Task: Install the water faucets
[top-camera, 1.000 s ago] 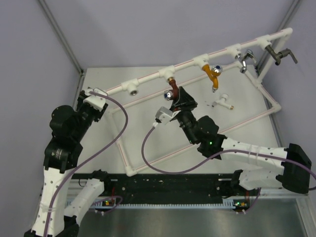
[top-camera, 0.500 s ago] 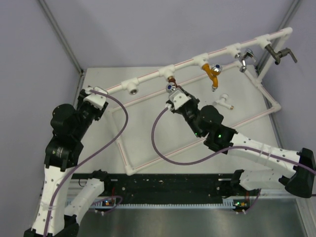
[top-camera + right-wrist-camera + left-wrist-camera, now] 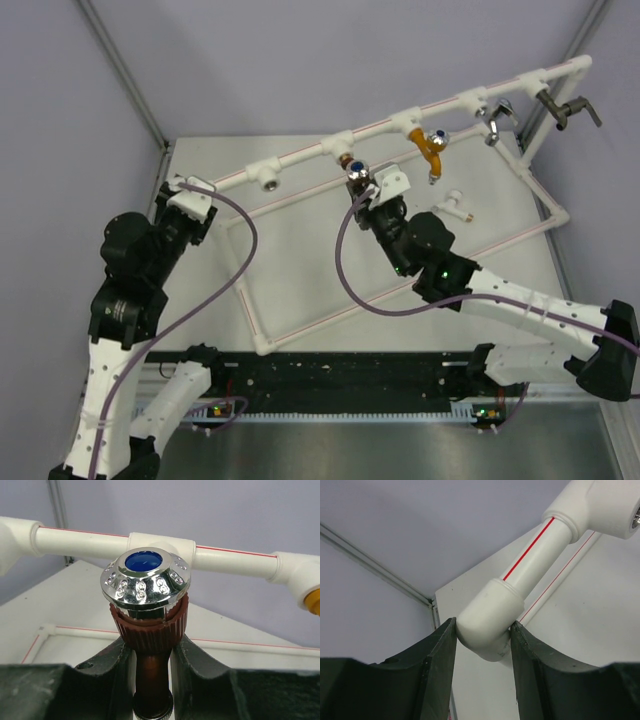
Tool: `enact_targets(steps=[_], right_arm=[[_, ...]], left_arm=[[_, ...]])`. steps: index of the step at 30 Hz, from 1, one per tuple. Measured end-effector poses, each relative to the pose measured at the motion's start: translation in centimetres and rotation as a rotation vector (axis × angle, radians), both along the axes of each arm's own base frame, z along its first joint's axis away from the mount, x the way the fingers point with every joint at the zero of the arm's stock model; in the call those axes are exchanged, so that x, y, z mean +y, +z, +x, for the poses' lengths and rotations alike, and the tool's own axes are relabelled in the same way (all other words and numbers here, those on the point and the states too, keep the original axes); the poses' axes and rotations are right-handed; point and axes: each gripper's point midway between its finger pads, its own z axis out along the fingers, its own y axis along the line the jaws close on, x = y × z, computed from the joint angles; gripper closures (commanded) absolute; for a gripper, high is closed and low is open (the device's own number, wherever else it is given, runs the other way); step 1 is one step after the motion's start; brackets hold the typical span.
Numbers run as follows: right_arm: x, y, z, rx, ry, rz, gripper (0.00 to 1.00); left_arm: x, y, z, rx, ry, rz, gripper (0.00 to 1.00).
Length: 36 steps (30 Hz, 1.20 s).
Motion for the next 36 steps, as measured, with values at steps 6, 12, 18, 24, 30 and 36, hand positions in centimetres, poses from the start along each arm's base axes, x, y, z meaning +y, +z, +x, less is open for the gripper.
enact_targets(steps=[6,12,18,24,30,36], right_arm=[[0.1,0.0,0.1,0.077,-0.013,0.221,1.00],[1.6,-0.3,0.5,0.206,0.012,0.540,1.00],[2.3,-0.2,0.4,0.360,0.060,0.931,1.00],[2.5,0.2,0.4,0.438,0.074,1.114,1.00],[2.4,0.2,0.4,0.425,0.063,1.083,1.00],[2.2,0.1,0.5,0.399,0.051,1.024,1.00]], left_arm=[[0.1,0.5,-0.6,-0.014,0.005,-0.032,0.88],[-2.8,1.5,-2.8,-0.044,-0.160,-0.082,0.88],[-4.3,1.4,-3.6,-0.026,-0.249,-0.111,0.87],[-4.4,1.3,-3.6,-0.018,-0.244,-0.132,0.38],[-1.9,-0.6,-3.4,-0.045,-0.079,-0.256,0.21],[0.9,-6.0,-3.0,-0.101,0.110,-0.457,0.18]])
